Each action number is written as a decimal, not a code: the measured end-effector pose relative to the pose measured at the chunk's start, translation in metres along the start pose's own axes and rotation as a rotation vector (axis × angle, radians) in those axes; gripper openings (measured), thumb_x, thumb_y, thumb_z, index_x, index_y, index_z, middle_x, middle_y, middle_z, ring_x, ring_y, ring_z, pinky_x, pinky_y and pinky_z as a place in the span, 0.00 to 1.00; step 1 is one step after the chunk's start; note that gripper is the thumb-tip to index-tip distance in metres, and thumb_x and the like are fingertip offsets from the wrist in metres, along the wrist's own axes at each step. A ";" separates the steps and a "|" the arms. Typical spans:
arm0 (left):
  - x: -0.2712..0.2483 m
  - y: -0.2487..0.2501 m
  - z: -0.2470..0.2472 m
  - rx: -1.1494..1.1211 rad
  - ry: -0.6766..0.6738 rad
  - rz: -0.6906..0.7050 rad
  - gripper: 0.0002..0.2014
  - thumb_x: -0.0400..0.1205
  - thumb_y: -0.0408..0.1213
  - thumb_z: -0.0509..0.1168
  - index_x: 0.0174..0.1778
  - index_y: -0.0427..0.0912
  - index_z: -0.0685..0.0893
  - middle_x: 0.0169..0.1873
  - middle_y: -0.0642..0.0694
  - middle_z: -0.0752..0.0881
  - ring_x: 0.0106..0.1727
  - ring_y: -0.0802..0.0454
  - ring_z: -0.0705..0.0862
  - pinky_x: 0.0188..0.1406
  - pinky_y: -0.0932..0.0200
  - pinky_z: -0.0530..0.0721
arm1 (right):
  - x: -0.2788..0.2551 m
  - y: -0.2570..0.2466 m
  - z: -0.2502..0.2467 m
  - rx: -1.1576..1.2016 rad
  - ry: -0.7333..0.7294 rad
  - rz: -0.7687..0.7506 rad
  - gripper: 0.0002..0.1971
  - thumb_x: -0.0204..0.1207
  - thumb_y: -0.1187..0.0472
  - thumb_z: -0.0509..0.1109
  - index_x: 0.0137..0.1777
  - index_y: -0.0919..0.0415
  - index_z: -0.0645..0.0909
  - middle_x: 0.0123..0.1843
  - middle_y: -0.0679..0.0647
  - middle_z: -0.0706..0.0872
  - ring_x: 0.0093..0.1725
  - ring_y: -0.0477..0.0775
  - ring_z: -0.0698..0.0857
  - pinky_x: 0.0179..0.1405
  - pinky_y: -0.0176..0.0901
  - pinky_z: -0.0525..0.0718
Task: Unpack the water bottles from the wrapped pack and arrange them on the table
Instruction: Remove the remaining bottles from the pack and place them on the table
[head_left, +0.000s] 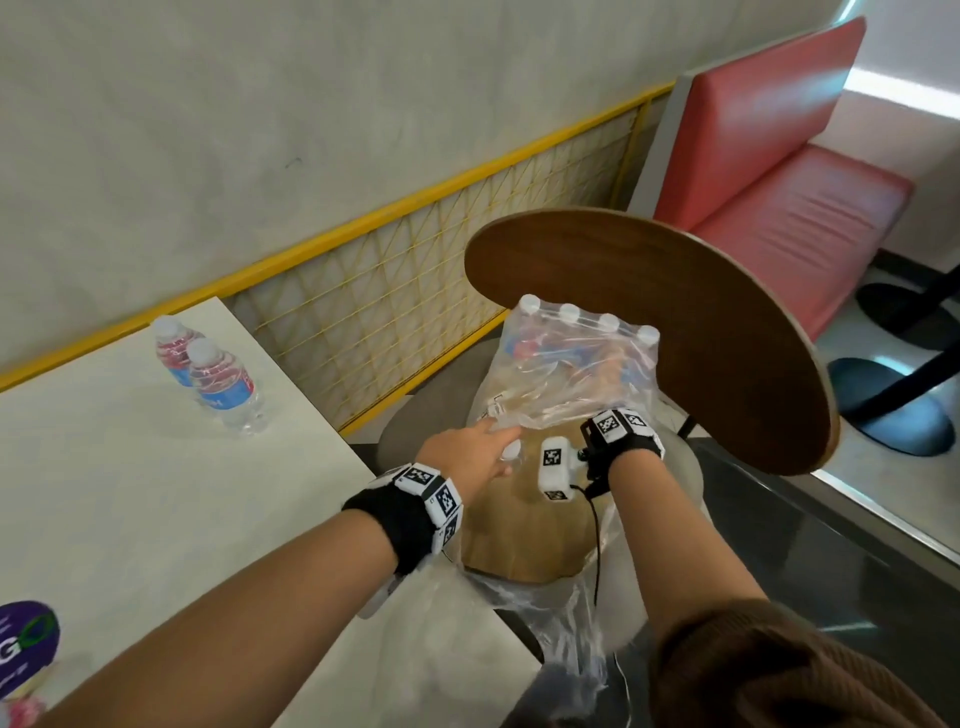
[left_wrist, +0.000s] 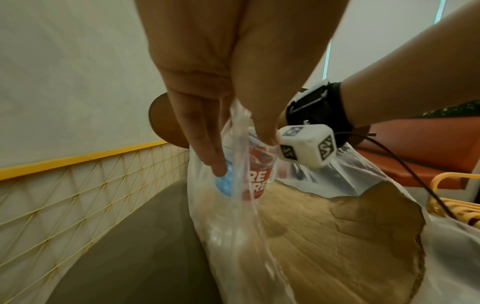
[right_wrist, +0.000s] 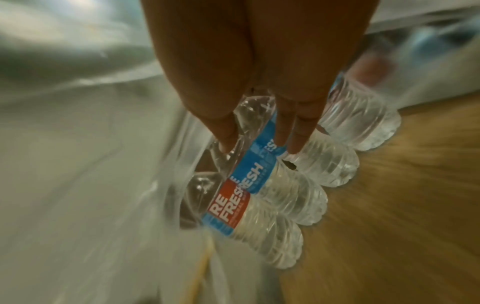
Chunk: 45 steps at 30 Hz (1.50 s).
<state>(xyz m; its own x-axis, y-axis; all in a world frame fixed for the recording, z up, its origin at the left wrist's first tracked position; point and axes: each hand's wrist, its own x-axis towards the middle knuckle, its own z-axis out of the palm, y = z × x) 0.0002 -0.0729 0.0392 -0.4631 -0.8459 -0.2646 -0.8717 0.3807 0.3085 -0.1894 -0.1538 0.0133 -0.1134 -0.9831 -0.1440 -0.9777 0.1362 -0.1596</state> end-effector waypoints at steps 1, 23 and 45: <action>0.001 -0.001 0.000 -0.008 -0.002 -0.003 0.20 0.85 0.46 0.58 0.74 0.56 0.68 0.72 0.48 0.74 0.60 0.38 0.83 0.54 0.50 0.82 | 0.001 -0.002 -0.002 0.038 -0.002 0.005 0.50 0.59 0.16 0.48 0.79 0.33 0.39 0.85 0.48 0.41 0.84 0.58 0.47 0.80 0.66 0.39; -0.049 -0.052 -0.010 -0.139 0.358 0.145 0.19 0.69 0.48 0.77 0.50 0.40 0.90 0.62 0.41 0.70 0.58 0.54 0.68 0.51 0.58 0.76 | -0.118 -0.012 0.050 0.579 0.032 -0.113 0.16 0.76 0.51 0.70 0.64 0.43 0.77 0.63 0.46 0.83 0.61 0.50 0.81 0.69 0.49 0.76; -0.218 -0.105 -0.045 -0.066 -0.091 -0.167 0.19 0.72 0.43 0.76 0.51 0.37 0.80 0.42 0.46 0.79 0.45 0.48 0.77 0.40 0.57 0.74 | -0.310 -0.188 0.033 0.253 -0.959 -0.809 0.15 0.69 0.62 0.74 0.53 0.45 0.81 0.50 0.48 0.86 0.40 0.59 0.88 0.45 0.48 0.88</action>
<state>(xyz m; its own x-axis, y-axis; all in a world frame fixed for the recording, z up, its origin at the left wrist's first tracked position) 0.1999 0.0551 0.1059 -0.3280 -0.8570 -0.3975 -0.9267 0.2101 0.3117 0.0355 0.1295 0.0555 0.7705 -0.3289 -0.5460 -0.6356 -0.3325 -0.6967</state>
